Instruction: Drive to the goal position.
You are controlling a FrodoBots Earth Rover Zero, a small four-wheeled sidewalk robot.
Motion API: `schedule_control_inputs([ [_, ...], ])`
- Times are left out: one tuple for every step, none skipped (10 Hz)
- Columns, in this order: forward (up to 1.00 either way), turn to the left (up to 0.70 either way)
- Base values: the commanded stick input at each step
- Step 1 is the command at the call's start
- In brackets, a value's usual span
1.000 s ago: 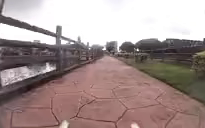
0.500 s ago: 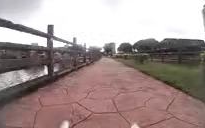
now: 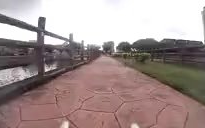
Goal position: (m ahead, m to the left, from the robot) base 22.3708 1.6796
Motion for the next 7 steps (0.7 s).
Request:
schedule_control_inputs([
  [0.7,0.0],
  [0.7,0.0],
  [0.7,0.0],
  [0.7,-0.03],
  [0.7,-0.06],
  [0.7,-0.09],
  [0.7,-0.11],
])
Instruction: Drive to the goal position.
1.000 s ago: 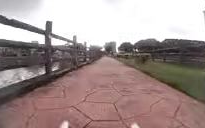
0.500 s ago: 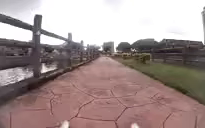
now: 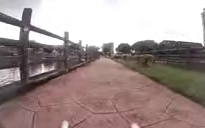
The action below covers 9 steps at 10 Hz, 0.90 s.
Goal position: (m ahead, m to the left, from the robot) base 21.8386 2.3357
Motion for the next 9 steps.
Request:
schedule_control_inputs([
  [0.7,-0.14],
  [0.7,-0.08],
  [0.7,-0.02],
  [0.7,0.0],
  [0.7,0.0],
  [0.7,0.0],
  [0.7,0.0],
  [0.7,0.0],
  [0.7,0.0],
])
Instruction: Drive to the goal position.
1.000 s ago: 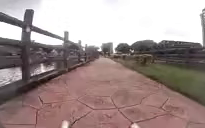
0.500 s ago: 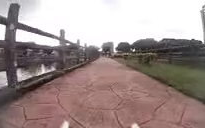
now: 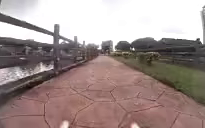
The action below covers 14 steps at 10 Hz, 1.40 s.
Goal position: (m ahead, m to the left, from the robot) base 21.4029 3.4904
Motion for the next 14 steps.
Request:
schedule_control_inputs([
  [0.7,0.0],
  [0.7,0.0],
  [0.7,0.0],
  [0.7,0.0],
  [0.7,0.0],
  [0.7,0.0],
  [0.7,0.0],
  [0.7,0.0],
  [0.7,0.0],
  [0.7,0.0],
  [0.7,0.0],
  [0.7,0.0],
  [0.7,0.0],
  [0.7,0.0],
])
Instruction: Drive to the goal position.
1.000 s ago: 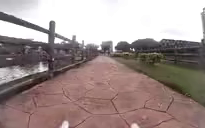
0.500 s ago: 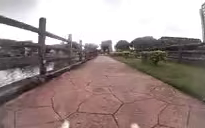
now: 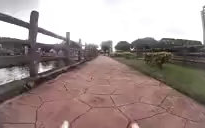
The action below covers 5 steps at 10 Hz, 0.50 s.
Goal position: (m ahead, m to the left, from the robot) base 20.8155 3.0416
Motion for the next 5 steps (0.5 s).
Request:
schedule_control_inputs([
  [0.7,0.0],
  [0.7,0.0],
  [0.7,0.0],
  [0.7,0.0],
  [0.7,0.0],
])
